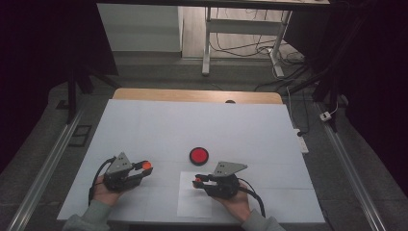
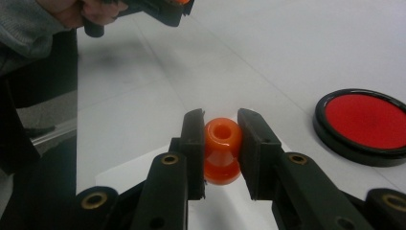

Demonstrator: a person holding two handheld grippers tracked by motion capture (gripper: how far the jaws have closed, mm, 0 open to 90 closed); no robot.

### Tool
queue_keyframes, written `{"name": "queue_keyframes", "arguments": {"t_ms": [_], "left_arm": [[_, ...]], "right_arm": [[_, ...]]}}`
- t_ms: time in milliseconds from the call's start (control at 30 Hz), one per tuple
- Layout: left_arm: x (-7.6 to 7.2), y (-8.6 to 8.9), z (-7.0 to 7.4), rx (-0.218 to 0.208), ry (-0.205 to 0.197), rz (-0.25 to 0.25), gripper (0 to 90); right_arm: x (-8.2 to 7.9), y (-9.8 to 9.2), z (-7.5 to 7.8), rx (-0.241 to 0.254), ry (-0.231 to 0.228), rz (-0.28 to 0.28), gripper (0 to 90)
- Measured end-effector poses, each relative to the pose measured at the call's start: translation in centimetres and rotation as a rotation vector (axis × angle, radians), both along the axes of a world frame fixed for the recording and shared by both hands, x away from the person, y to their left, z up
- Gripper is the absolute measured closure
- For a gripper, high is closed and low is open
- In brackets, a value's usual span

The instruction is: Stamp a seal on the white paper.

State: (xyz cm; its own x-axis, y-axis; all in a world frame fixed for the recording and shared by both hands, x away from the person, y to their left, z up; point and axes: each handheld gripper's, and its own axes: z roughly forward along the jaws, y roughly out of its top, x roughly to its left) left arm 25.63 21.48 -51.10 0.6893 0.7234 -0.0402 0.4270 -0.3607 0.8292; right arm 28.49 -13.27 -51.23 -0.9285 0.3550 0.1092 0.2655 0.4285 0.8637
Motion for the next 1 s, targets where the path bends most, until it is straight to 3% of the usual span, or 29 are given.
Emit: {"name": "queue_keyframes", "arguments": {"t_ms": [1000], "left_arm": [[-0.1, -0.1, 0.0, 0.001, -0.003, -0.002, 64.2]], "right_arm": [[0.3, 1.0, -1.6, -0.091, -0.017, 0.01, 72.6]]}}
